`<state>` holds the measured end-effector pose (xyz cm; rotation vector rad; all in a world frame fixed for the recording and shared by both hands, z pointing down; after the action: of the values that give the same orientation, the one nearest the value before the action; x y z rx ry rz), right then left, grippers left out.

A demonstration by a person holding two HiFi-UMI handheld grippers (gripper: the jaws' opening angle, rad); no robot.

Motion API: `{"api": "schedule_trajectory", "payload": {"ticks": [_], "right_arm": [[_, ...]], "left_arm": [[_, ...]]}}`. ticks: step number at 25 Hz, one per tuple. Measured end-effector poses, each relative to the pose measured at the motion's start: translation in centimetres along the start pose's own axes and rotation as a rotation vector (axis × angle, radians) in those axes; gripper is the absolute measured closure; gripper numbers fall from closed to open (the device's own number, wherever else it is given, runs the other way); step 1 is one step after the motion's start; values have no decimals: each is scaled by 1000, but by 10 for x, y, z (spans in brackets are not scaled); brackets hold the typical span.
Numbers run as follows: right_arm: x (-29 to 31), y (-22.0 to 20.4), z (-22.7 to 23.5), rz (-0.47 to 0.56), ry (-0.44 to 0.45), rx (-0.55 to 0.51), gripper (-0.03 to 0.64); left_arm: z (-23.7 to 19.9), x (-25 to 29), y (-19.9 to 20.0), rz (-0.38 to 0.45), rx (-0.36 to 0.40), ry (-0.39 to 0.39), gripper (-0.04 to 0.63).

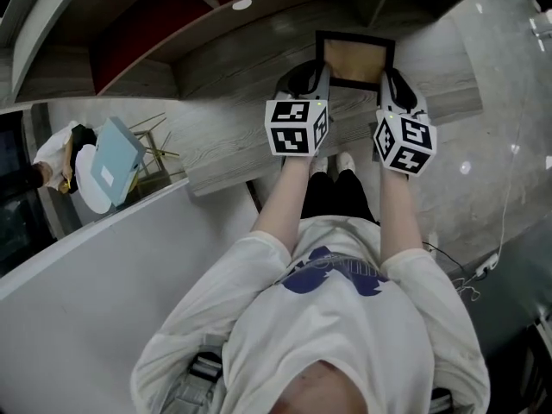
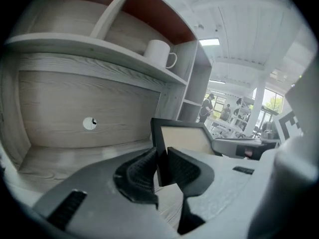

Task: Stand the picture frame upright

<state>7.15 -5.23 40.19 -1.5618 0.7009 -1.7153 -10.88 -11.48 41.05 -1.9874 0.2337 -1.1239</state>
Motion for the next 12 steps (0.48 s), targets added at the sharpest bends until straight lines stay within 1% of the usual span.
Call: {"api": "schedule_trajectory", "payload": {"ticks": [7,12], "right_arm": [[-26,13,2,77,-70,33,555],[-36,20,4,125,-90,44,555]], "left_arm": [[13,-9,23,43,80,-63,520],[20,-13,36,69,120,-86,520]]}}
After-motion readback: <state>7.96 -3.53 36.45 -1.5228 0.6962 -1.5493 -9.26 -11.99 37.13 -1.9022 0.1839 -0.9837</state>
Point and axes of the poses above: the fingertips, and each gripper's own axes: x forward along the fingers, z to its right, y out of its top, the point moved 8 cm from there along -x, backward along the fingers, and after that the axes turned 12 degrees about -z, right-handed, at the moved point
